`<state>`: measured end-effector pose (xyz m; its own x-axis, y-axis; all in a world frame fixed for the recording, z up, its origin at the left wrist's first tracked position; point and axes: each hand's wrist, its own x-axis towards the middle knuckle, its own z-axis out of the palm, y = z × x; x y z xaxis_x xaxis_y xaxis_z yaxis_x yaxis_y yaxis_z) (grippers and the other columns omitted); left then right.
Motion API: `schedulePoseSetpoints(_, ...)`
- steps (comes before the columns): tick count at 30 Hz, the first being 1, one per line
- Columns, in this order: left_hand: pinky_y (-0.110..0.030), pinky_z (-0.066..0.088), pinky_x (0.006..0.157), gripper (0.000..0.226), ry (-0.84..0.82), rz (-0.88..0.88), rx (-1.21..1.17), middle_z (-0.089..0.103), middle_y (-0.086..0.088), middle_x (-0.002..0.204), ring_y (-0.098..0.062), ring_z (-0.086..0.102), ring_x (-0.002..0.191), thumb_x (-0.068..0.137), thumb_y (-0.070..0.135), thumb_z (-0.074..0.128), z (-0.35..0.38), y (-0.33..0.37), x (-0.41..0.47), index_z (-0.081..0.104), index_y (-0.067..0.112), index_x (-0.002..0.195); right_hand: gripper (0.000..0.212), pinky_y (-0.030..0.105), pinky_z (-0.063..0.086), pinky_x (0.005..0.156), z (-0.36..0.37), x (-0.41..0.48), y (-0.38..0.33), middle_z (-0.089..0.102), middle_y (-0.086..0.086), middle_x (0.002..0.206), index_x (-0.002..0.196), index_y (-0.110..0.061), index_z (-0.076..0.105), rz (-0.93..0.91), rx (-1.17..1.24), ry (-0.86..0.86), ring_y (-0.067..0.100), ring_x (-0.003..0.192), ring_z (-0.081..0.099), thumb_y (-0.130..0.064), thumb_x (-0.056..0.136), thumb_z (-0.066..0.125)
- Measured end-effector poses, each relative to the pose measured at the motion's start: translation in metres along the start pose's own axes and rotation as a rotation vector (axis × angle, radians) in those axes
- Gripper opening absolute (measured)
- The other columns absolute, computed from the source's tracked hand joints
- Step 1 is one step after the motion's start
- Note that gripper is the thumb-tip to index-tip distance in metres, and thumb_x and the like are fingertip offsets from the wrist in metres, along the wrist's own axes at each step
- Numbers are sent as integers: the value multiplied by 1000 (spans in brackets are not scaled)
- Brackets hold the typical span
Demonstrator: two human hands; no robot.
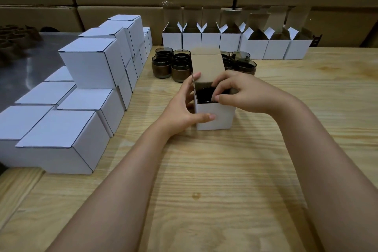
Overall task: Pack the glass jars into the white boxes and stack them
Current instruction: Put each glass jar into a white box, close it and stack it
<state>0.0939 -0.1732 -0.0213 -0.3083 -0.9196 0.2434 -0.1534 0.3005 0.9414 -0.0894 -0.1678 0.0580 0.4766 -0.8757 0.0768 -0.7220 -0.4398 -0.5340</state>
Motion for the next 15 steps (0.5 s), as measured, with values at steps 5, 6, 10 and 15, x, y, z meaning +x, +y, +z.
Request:
schedulePoseSetpoints(5,-29,49,98,108,-1,-1,7,49,2,140,-10,52,125,62,19,84,0,0,0,22,32,149,9,21,43,80,1,1,6,58,-9,108,92,-24,69,-30,69,32,5,97,54,-23,90,60)
schedulePoseSetpoints(6,-30,48,100,109,2,-1,4,48,2,141,-11,51,126,62,19,84,1,0,0,21,32,150,10,24,45,78,1,2,8,61,-9,101,96,-23,68,-38,154,82,6,93,57,-23,91,60)
schedulePoseSetpoints(10,-26,46,101,113,3,-14,8,38,6,149,-10,44,132,64,19,85,0,0,-1,15,37,151,20,22,49,72,5,5,17,65,-3,107,105,-24,64,-26,895,522,14,94,65,-24,90,50)
schedulePoseSetpoints(15,-14,47,91,113,-2,-12,19,34,11,151,-5,43,130,70,17,84,-2,-1,-1,7,50,147,35,41,44,100,39,4,37,59,5,132,136,-20,46,108,1541,470,27,125,52,-22,101,37)
